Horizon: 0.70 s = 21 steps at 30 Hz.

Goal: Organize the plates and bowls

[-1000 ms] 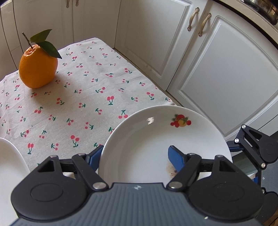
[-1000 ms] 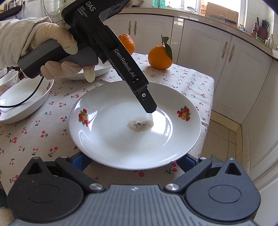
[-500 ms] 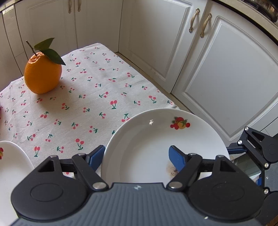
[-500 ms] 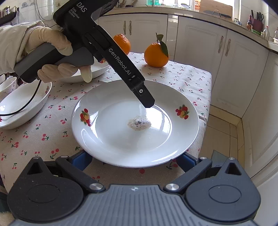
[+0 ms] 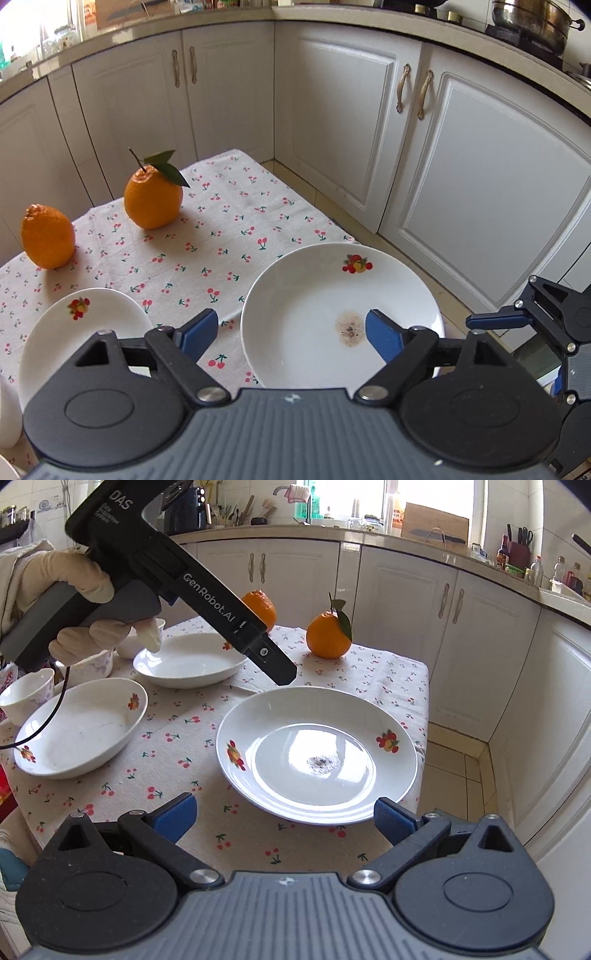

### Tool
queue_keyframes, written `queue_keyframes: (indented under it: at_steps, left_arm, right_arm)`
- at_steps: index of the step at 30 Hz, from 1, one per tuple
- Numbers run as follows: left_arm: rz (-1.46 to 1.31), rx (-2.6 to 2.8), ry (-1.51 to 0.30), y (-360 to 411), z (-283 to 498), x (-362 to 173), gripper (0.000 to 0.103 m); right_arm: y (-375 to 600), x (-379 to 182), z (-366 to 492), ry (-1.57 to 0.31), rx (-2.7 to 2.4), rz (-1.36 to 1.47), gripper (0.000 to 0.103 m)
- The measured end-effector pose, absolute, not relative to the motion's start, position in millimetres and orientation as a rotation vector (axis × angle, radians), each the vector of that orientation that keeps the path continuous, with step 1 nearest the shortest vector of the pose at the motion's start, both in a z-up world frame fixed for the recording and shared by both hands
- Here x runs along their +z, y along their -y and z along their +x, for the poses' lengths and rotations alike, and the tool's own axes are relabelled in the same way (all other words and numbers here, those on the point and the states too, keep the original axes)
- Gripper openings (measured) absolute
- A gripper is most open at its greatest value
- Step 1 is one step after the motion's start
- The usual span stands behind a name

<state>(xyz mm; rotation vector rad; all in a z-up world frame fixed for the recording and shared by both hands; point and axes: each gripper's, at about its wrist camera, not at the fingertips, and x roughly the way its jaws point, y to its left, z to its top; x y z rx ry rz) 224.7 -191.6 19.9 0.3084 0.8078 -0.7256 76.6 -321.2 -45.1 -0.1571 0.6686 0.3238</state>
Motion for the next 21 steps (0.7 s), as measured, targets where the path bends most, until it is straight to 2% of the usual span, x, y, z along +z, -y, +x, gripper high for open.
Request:
queue_keyframes:
  at_steps: [11,21]
  left_arm:
    - [0.286,-0.623,-0.645,140.9,139.0,52.9,0.096]
    - [0.246,-0.473,-0.617,78.1,86.9,20.4,0.098]
  right_arm:
    - [288.7,-28.4,63.9,-0.594,0.308,-0.144,0.103]
    - [270.6,-30.9,53.7,-0.594,0.329,-0.116,0.103]
